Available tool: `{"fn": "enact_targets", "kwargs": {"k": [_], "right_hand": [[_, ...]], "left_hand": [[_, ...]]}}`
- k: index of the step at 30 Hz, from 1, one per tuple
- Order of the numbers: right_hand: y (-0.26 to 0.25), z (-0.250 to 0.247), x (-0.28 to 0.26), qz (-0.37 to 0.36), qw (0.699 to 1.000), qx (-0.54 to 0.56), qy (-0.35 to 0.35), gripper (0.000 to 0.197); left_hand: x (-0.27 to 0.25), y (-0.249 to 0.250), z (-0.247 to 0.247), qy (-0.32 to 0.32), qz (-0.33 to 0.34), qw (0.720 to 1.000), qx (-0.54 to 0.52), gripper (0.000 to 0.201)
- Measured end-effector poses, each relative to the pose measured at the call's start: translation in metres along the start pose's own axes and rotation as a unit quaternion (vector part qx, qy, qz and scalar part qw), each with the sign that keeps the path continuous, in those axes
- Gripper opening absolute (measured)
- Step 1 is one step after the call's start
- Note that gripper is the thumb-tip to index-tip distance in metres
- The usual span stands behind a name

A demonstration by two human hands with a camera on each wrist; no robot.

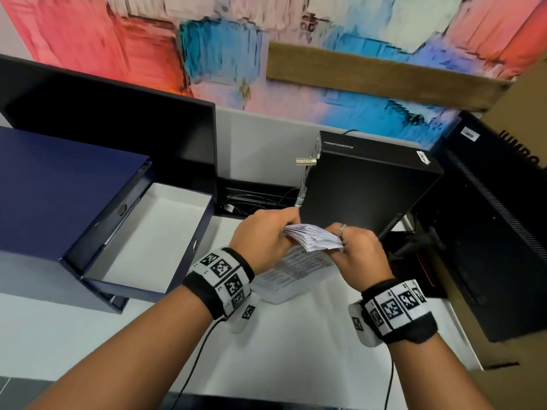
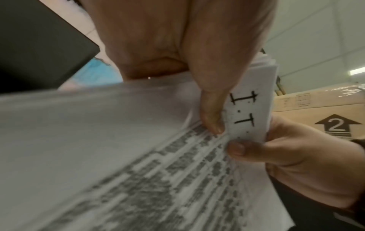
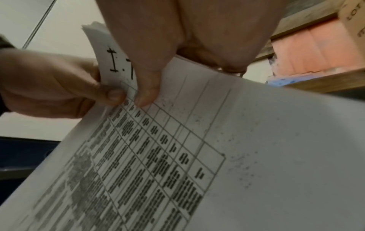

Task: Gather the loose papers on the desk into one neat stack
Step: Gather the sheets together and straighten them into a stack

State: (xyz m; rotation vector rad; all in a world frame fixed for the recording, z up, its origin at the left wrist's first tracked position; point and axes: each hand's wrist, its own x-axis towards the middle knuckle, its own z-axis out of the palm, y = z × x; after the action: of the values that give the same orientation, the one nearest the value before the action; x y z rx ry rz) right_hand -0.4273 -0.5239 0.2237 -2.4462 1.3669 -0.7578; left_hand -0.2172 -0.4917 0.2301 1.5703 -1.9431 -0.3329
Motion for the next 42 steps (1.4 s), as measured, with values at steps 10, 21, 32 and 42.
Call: {"fn": "enact_targets", "kwargs": {"k": [10, 21, 32, 42], "right_hand": [[0.059, -0.002, -0.046, 0.261, 0.906, 0.316, 0.103, 0.027], [0.046, 0.061, -0.083, 0.368, 0.818, 0.398, 0.195, 0.013], [0.037, 0.072, -0.102, 0.382, 0.801, 0.421, 0.189, 0.022], [0.028, 0.062, -0.091, 0.290, 0.853, 0.363, 0.236, 0.017]], "left_hand": [[-0.021, -0.057, 0.013, 0.077, -0.230, 0.956, -0.165, 0.043], [-0.053, -0.070, 0.050, 0.088, -0.247, 0.883, -0.390, 0.028], [-0.069, -0.079, 0.061, 0.069, -0.220, 0.916, -0.330, 0.014], [-0.056, -0.066, 0.055, 0.145, -0.232, 0.898, -0.345, 0.023]]}}
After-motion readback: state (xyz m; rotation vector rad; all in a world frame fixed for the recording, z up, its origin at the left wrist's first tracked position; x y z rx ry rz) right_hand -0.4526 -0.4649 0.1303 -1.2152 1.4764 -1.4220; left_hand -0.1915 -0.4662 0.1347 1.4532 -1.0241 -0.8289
